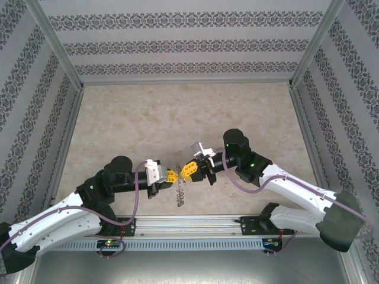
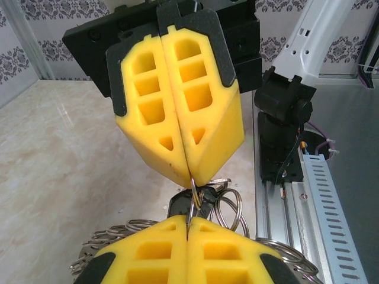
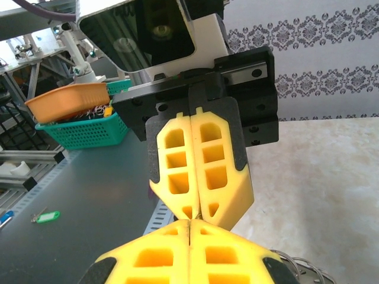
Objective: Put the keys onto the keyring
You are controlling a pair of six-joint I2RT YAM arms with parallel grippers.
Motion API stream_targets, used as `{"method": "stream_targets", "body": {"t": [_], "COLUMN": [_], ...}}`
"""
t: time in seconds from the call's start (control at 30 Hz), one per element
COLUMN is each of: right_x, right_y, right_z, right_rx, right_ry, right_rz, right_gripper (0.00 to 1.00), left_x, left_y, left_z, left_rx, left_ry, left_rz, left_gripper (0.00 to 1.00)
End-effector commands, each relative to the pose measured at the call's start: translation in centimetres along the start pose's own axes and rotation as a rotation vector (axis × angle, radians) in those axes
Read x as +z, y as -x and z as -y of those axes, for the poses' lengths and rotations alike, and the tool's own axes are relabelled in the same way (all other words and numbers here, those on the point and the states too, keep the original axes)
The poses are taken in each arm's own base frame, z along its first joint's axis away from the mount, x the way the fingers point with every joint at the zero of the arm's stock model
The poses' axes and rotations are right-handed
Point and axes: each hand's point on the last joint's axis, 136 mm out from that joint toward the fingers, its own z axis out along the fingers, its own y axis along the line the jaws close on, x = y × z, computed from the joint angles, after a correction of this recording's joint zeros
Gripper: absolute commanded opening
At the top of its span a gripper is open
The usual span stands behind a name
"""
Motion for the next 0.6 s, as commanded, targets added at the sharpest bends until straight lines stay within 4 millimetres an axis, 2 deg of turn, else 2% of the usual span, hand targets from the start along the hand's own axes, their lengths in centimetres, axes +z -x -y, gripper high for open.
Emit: {"method": "stream_targets", "body": {"t": [0.0, 0.37, 0.57], "right_x": [-0.1, -0.2, -0.4], "right_y": [0.5, 1.1, 0.7], "right_z": [-1.7, -2.4, -3.0], "right_rx": [-0.060, -0.121, -0.143], "right_ry": [0.075, 0.106, 0.126], "right_rz": [0.004, 0.015, 0.007], "right_gripper": [0.00, 0.00, 0.00], "left_x": [-0.6, -0.5, -0.4], "left_y": [2.9, 3.0, 3.2], "left_z": [-0.1, -0.3, -0.3], "left_rx": [0.053, 0.049, 0.044], "left_ry": [0.015, 0.017, 0.013], "left_rz": [0.095, 0.090, 0.090], "left_gripper": [0.00, 0.00, 0.00]}}
